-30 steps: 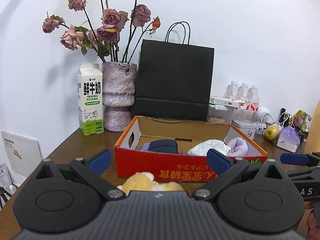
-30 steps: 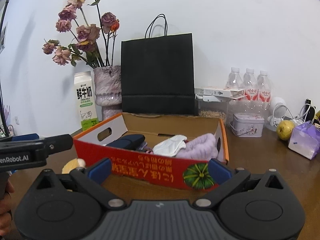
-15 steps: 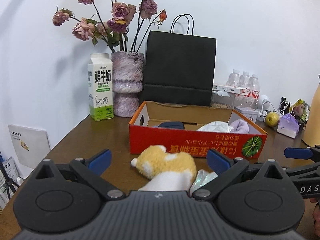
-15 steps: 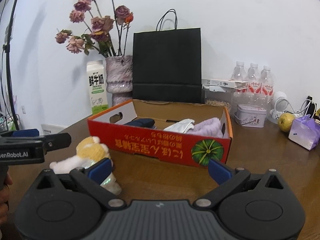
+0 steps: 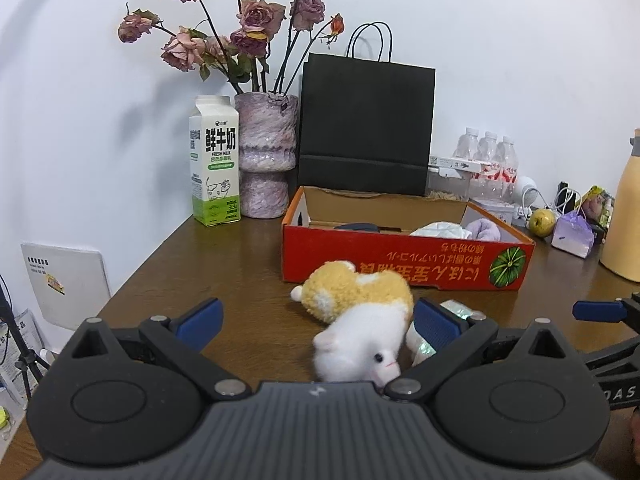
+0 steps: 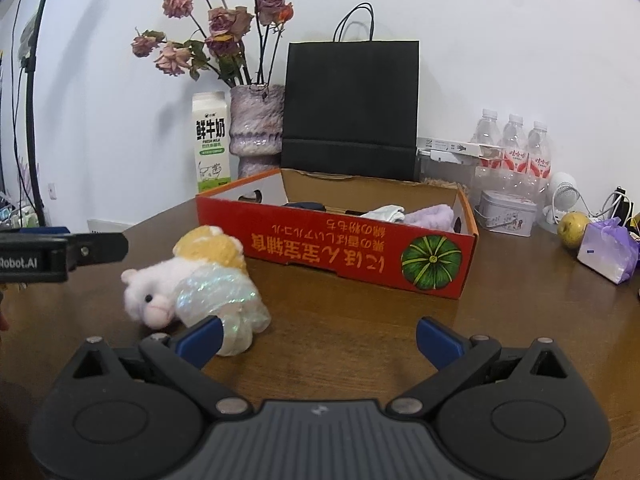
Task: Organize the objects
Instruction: 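Move the left tool to the plush toy while the right tool grasps the iridescent bag, then grasp the yellow-and-white plush toy with the left tool while the right tool holds the bag, then carry the plush toy and iridescent bag with both tools over the box, then open both tools to drop the plush toy and bag into the box, then withdraw both open tools from the box back over the table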
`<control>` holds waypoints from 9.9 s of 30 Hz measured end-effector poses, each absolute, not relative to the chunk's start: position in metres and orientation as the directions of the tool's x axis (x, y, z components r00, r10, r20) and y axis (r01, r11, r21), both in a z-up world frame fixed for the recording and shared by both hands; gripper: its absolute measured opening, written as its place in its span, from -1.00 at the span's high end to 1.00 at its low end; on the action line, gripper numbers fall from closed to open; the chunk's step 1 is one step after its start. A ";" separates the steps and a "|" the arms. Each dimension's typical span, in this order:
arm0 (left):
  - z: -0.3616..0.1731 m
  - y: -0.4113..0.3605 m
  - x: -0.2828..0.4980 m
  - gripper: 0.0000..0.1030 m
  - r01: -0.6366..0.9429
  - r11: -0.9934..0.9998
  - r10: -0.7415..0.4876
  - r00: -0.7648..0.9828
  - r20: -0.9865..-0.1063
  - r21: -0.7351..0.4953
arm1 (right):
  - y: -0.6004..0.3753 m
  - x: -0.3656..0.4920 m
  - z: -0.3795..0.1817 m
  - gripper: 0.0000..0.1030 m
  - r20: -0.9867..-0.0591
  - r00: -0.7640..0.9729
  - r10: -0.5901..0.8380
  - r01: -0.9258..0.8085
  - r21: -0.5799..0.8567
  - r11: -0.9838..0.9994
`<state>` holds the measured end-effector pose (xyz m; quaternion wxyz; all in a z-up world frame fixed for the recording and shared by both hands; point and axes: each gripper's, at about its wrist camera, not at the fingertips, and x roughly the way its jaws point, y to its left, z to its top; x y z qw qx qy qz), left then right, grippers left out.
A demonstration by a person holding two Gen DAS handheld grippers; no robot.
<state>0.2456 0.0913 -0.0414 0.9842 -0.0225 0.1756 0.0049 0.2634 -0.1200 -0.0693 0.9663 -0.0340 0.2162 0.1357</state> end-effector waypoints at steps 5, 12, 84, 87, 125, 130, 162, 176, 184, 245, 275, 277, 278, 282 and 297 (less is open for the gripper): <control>-0.044 0.105 0.241 -1.00 -0.023 0.998 0.003 0.932 -0.363 -0.051 | -0.113 0.258 -0.072 -1.00 -0.440 0.865 0.242 -0.278 -0.018 0.960; -0.042 0.121 0.238 -1.00 -0.040 0.997 0.013 0.930 -0.367 -0.067 | -0.105 0.264 -0.074 -1.00 -0.463 0.849 0.255 -0.284 0.007 0.959; -0.058 0.074 0.328 -1.00 0.039 0.994 -0.094 0.791 -0.605 -0.104 | -0.163 0.280 -0.065 0.27 -0.345 0.921 0.183 -0.186 0.024 0.982; -0.062 0.068 0.342 -1.00 0.040 0.994 -0.094 0.780 -0.618 -0.101 | -0.162 0.282 -0.067 0.27 -0.355 0.917 0.184 -0.190 0.020 0.982; -0.054 0.021 0.283 0.00 0.020 1.000 -0.013 0.915 -0.403 0.014 | -0.160 0.281 -0.068 0.27 -0.338 0.925 0.175 -0.176 0.028 0.984; -0.049 0.012 0.272 0.00 0.013 0.999 0.000 0.933 -0.359 0.034 | -0.158 0.276 -0.067 0.27 -0.330 0.926 0.186 -0.186 0.031 0.982; -0.004 0.004 0.308 -0.01 -0.012 1.000 0.013 0.966 -0.257 0.007 | -0.138 0.318 -0.014 0.27 -0.302 0.921 0.245 -0.235 0.071 0.969; 0.002 0.011 0.341 -0.01 -0.022 1.000 0.016 0.972 -0.234 -0.020 | -0.133 0.355 -0.012 0.27 -0.295 0.921 0.254 -0.238 0.089 0.967; 0.002 0.010 0.362 -0.01 -0.014 1.000 0.010 0.973 -0.232 -0.015 | -0.134 0.375 -0.012 0.27 -0.290 0.923 0.254 -0.236 0.094 0.967; -0.006 0.025 0.499 -1.00 0.017 1.000 -0.019 0.963 -0.269 -0.011 | -0.146 0.514 -0.039 -0.53 -0.397 0.910 0.120 -0.104 0.062 0.993; 0.011 0.033 0.396 -1.00 0.034 0.999 -0.040 0.951 -0.307 -0.026 | -0.161 0.413 -0.012 -1.00 -0.366 0.919 0.142 -0.118 0.088 0.989; 0.011 0.033 0.379 -1.00 0.043 0.999 -0.048 0.947 -0.317 -0.021 | -0.163 0.396 -0.010 -1.00 -0.377 0.914 0.151 -0.125 0.092 0.988; 0.011 0.033 0.370 -1.00 0.048 0.999 -0.051 0.945 -0.322 -0.016 | -0.164 0.388 -0.010 -1.00 -0.383 0.911 0.155 -0.129 0.094 0.987; 0.010 0.037 0.336 -1.00 0.055 0.998 -0.056 0.935 -0.351 -0.012 | -0.164 0.350 -0.006 -1.00 -0.401 0.899 0.174 -0.153 0.083 0.985; -0.017 0.052 0.236 -1.00 0.030 1.000 -0.023 0.879 -0.476 0.006 | -0.160 0.248 -0.014 -1.00 -0.482 0.859 0.174 -0.158 0.074 0.985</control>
